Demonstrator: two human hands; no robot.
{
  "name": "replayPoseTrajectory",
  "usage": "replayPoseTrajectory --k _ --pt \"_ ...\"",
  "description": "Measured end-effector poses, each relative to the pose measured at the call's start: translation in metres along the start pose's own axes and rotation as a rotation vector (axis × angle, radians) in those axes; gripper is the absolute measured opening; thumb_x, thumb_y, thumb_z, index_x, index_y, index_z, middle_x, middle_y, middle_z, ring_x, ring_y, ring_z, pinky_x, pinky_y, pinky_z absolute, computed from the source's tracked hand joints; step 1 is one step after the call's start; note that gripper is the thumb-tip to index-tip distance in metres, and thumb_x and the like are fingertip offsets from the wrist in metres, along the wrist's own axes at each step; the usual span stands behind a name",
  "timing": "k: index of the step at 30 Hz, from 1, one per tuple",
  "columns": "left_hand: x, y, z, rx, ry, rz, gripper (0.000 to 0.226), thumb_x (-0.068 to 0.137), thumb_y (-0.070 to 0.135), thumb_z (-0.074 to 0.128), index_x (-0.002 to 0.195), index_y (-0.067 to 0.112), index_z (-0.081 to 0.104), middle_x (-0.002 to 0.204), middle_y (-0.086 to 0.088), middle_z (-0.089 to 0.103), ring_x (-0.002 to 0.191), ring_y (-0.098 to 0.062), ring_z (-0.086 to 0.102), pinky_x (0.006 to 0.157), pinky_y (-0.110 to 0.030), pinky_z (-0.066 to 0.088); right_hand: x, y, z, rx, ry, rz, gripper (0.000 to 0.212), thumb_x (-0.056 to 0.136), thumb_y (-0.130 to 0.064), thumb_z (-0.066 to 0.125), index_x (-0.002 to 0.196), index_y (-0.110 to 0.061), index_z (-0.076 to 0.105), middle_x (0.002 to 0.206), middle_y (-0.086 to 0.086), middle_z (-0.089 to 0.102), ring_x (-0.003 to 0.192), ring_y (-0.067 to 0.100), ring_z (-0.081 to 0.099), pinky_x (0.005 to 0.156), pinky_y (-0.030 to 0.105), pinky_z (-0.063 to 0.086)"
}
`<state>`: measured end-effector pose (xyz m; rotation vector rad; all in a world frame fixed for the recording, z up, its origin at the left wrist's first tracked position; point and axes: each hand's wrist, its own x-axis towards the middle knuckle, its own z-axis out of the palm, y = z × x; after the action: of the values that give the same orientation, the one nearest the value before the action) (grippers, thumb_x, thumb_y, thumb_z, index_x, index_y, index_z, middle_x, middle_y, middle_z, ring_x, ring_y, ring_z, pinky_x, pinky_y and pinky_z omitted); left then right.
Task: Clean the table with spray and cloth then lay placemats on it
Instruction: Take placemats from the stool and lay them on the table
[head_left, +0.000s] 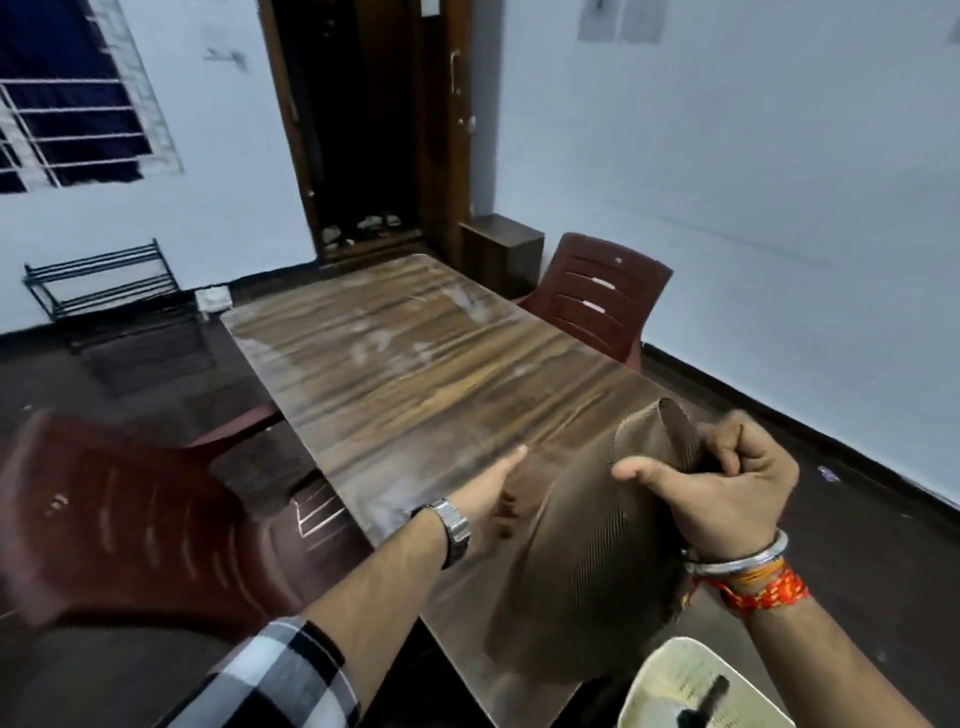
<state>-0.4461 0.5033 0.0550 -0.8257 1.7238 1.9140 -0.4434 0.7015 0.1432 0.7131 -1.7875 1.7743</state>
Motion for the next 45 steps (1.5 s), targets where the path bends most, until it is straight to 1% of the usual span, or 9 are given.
replayPoseTrajectory --k 6,15,23,32,35,38,41,43,45 --pt "0.025 0.006 -0.055 -0.125 -0.122 -0.042 0.057 0.088 0.072 0.05 0.083 0.015 0.057 0.063 0.002 0.057 0.046 -0.015 0.054 0.06 -0.027 0.035 0.03 -0.001 0.054 0.02 -0.022 -0.085 0.072 0.051 -0.055 0.087 0.059 -0.023 0.023 0.051 -0.009 0.026 0.046 0.021 0.029 0.042 0.026 0.029" --pt "0.116 0.051 -0.186 -0.104 -0.153 -0.058 0.076 0.064 0.089 0.061 0.084 0.016 0.073 0.091 -0.007 0.067 0.083 -0.022 0.066 0.075 -0.028 0.05 0.068 0.045 0.206 0.169 -0.08 -0.094 0.073 0.056 -0.049 0.087 0.06 -0.018 0.02 0.055 -0.023 0.03 0.05 -0.009 0.028 0.046 0.01 0.027" --pt "0.165 0.129 -0.31 -0.225 0.212 0.274 0.061 0.089 0.066 0.054 0.104 0.008 0.061 0.088 -0.011 0.056 0.063 -0.021 0.051 0.057 -0.029 0.035 0.11 0.127 0.306 -0.285 0.144 0.019 0.059 0.062 -0.052 0.082 0.066 -0.006 0.046 0.063 -0.002 0.047 0.059 0.01 0.044 0.053 0.028 0.041" --pt "0.176 0.154 -0.404 -0.229 0.512 0.283 0.088 0.072 0.083 0.057 0.112 0.005 0.07 0.116 -0.008 0.064 0.113 -0.032 0.062 0.106 -0.045 0.045 0.122 0.2 0.367 -0.382 -0.105 0.383 0.037 0.06 -0.047 0.076 0.069 -0.012 0.066 0.095 0.005 0.06 0.08 0.004 0.055 0.076 0.018 0.043" --pt "0.172 0.159 -0.428 -0.147 0.519 0.254 0.051 0.061 0.064 0.063 0.075 0.016 0.076 0.103 -0.011 0.072 0.102 -0.034 0.067 0.102 -0.05 0.049 0.125 0.223 0.376 -0.185 -0.17 0.616 0.009 0.074 -0.012 0.069 0.066 -0.016 0.071 0.074 0.003 0.067 0.071 0.006 0.057 0.077 0.027 0.043" --pt "0.18 0.153 -0.45 -0.132 0.407 0.226 0.05 0.05 0.057 0.067 0.075 0.014 0.076 0.1 -0.015 0.075 0.094 -0.031 0.067 0.1 -0.052 0.049 0.131 0.242 0.384 -0.214 -0.265 0.794 0.024 0.084 -0.03 0.064 0.079 -0.009 0.074 0.08 -0.007 0.067 0.081 0.007 0.06 0.081 0.032 0.044" --pt "0.16 0.155 -0.449 -0.218 0.346 0.282 0.026 0.084 0.035 0.071 0.074 0.012 0.073 0.081 -0.014 0.075 0.07 -0.027 0.067 0.07 -0.038 0.059 0.148 0.252 0.399 -0.231 -0.232 0.824 0.051 0.079 -0.044 0.073 0.082 0.006 0.068 0.072 -0.002 0.061 0.069 0.009 0.054 0.064 0.018 0.044" --pt "0.16 0.152 -0.452 -0.354 0.345 0.417 0.021 0.099 0.016 0.06 0.081 0.009 0.07 0.065 -0.004 0.074 0.056 -0.015 0.068 0.051 -0.024 0.057 0.163 0.25 0.409 -0.16 -0.182 0.745 0.03 0.076 -0.033 0.078 0.065 -0.007 0.067 0.066 -0.002 0.06 0.066 0.01 0.052 0.067 0.025 0.045" --pt "0.158 0.146 -0.454 -0.417 0.386 0.557 0.02 0.1 0.013 0.058 0.086 0.009 0.073 0.07 -0.001 0.077 0.062 -0.012 0.072 0.058 -0.024 0.06 0.179 0.249 0.416 -0.027 -0.145 0.691 0.023 0.075 -0.021 0.08 0.057 -0.019 0.065 0.069 -0.001 0.064 0.07 0.014 0.058 0.072 0.034 0.049"
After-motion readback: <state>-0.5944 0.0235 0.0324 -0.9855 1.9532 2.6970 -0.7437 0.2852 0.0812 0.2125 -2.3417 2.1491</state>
